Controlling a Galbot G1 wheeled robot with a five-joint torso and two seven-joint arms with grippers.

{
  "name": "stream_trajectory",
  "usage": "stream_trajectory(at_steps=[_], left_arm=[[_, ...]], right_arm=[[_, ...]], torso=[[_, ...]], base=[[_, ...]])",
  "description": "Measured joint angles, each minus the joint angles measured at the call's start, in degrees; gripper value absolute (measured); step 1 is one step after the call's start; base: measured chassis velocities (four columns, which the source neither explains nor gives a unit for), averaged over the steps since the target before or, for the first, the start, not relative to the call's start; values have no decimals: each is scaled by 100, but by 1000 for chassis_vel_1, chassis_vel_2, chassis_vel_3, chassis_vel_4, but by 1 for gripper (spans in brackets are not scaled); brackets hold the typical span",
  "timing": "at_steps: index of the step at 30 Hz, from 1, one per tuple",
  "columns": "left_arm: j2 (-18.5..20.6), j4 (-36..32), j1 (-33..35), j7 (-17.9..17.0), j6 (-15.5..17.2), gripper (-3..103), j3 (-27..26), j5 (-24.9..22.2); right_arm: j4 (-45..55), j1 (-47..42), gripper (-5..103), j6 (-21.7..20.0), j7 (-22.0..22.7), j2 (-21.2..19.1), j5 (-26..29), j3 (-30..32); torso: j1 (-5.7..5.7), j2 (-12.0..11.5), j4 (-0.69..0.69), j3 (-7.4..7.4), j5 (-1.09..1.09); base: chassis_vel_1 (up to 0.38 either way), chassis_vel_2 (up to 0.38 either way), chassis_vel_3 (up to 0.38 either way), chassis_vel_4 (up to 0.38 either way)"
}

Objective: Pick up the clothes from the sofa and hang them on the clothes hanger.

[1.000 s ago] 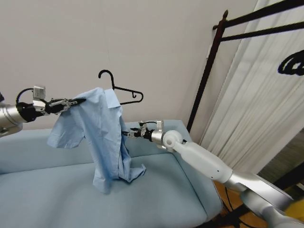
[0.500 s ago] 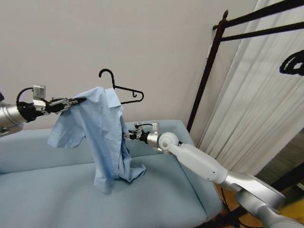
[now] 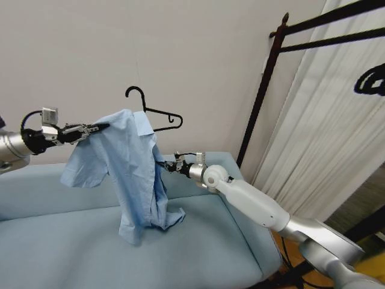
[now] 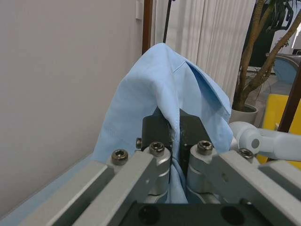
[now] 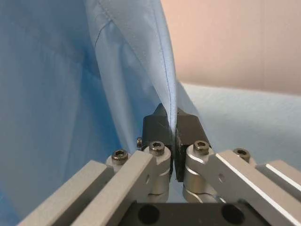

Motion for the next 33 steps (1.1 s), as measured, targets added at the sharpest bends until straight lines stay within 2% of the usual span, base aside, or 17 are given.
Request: stream_trajectory(at_steps=[11,17,33], left_arm=[[-29,3,30,26,-5,2,-36,2],[-126,-51,20,-117,-11,2,-37,-3],[-257,-203,179,-281,-24,2,-102,28]], right_arm=[[-186,168,1,96,93,-112,-189,286],[-376,406,1,114,106,-122,-316,536],[-894,1019,1,189,-170,-187,-721,807]], torso=[[0,0,0,0,0],[0,0,1,0,0],[0,0,0,0,0]], base=[[0,0,0,0],[0,0,0,0],[0,0,0,0]])
